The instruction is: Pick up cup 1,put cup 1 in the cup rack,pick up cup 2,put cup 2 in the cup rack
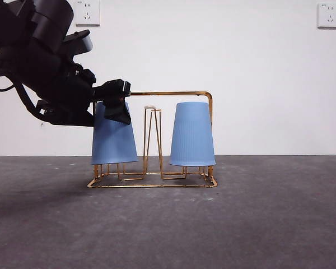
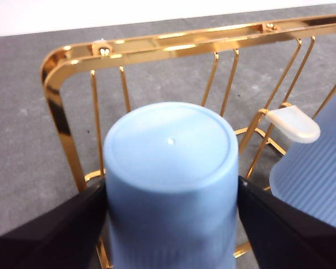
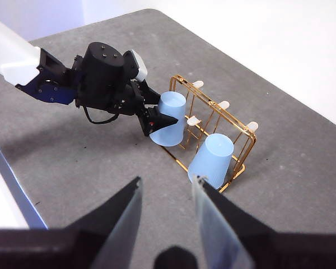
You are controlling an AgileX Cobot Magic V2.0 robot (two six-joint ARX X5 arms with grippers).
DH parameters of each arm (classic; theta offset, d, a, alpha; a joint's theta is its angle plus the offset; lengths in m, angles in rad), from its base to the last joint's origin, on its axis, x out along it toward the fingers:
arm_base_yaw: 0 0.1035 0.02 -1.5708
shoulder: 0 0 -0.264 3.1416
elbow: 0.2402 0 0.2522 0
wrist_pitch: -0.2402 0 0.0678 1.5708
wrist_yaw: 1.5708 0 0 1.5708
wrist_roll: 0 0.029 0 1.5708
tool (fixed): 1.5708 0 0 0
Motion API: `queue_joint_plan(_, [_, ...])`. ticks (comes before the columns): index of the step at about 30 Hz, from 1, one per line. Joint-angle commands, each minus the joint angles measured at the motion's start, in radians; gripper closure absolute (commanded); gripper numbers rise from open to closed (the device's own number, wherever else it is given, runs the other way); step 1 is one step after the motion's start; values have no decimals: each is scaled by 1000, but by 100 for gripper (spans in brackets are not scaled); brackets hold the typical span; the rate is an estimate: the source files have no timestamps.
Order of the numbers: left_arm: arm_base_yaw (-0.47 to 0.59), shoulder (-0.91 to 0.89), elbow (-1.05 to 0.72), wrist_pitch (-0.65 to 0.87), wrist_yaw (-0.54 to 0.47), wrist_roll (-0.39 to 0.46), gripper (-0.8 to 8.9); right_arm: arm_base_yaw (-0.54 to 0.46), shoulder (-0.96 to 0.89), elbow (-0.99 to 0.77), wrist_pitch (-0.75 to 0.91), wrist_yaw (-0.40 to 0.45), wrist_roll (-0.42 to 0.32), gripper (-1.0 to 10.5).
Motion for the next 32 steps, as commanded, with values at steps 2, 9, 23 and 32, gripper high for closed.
queue_joint_plan(2, [-1, -6, -27, -95, 3, -19, 301, 1, -2, -6, 4, 0, 8, 789])
queue_joint_plan(9, [3, -104, -25, -196, -12, -20, 265, 1, -2, -6, 4, 0, 6, 788])
queue_joint_plan(23, [2, -426, -25, -599, 38, -32, 275, 1, 2, -6, -5, 0, 13, 788])
queue_joint_plan(32, [3, -659, 70, -975, 179, -32, 283, 1, 51, -6, -117, 0, 38, 789])
